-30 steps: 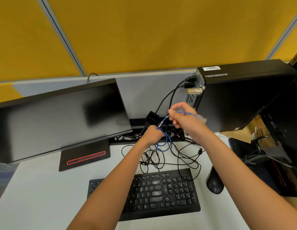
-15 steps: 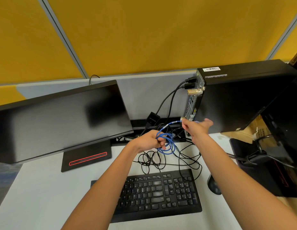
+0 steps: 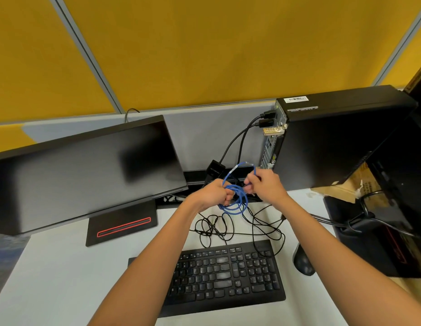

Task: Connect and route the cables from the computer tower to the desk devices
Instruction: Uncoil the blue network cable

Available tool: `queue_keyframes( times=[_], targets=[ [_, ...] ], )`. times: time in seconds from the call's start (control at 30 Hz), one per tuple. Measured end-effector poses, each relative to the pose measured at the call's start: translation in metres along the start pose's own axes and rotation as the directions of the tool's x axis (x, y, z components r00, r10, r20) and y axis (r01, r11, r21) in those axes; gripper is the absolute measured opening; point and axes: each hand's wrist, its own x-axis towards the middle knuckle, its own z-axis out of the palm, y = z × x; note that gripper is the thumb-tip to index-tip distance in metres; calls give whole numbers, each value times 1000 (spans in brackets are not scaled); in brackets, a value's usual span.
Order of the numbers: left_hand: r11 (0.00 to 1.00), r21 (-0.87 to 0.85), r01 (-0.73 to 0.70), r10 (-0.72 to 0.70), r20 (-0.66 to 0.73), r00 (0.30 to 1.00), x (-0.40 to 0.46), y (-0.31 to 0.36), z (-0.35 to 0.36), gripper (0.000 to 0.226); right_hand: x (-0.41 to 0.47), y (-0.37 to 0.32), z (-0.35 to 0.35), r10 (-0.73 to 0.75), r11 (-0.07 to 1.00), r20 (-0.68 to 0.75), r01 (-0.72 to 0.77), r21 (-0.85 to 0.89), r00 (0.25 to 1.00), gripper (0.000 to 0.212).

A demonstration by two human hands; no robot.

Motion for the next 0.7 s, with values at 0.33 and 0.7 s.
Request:
queue_keyframes(
  times=[0.33,0.7],
  targets=[
    [991,-136,-12,-33,-324,945,11,-17,7,30,-10,-15,3,-76,984,255,32,175,964,29],
    [958,-273,-85,49,-135,990,4,-16,-1,22,-15,-8,-3,7,748,300,-204,631,954,44]
  ],
)
